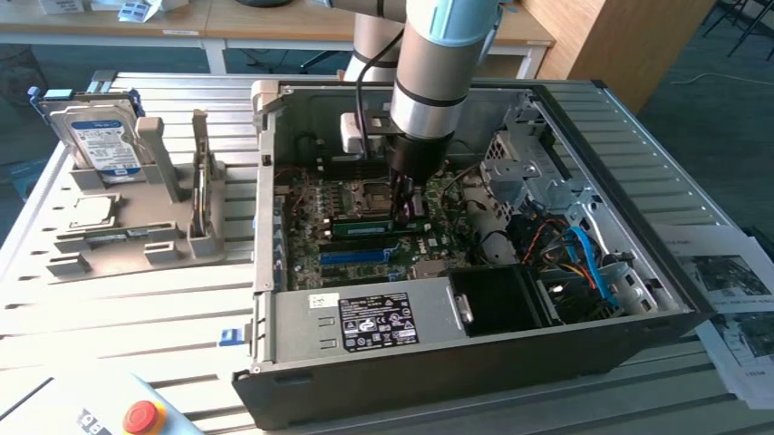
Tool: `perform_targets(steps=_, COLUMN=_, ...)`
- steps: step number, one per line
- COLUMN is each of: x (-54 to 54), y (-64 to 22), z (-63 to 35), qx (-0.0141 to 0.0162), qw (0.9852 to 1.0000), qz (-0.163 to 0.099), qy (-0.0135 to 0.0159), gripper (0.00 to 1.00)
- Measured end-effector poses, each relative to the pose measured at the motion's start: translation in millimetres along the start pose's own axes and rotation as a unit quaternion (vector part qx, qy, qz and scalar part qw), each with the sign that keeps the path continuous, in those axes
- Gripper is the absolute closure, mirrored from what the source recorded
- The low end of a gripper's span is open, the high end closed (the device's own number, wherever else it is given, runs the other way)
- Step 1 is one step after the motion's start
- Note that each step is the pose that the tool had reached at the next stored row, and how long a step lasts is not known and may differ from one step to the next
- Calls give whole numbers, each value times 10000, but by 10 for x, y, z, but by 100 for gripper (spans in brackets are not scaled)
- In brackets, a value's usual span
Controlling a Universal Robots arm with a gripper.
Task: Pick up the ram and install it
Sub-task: 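Insert the ram into the slot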
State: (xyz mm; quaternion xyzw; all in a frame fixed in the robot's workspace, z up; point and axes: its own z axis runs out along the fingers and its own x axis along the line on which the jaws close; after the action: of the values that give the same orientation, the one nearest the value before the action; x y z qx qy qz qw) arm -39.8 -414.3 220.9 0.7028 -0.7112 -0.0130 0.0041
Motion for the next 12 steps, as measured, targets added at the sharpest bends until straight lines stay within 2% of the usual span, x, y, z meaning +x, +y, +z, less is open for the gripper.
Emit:
perform_targets(steps=6, x=0, y=1, z=-14, qx=0, qw=10000, qz=0, qy=1, gripper=75)
perform_targets(steps=12, x=-1, y=3, z=-114, qx=0, qw=10000, qz=0, qy=1, gripper=75)
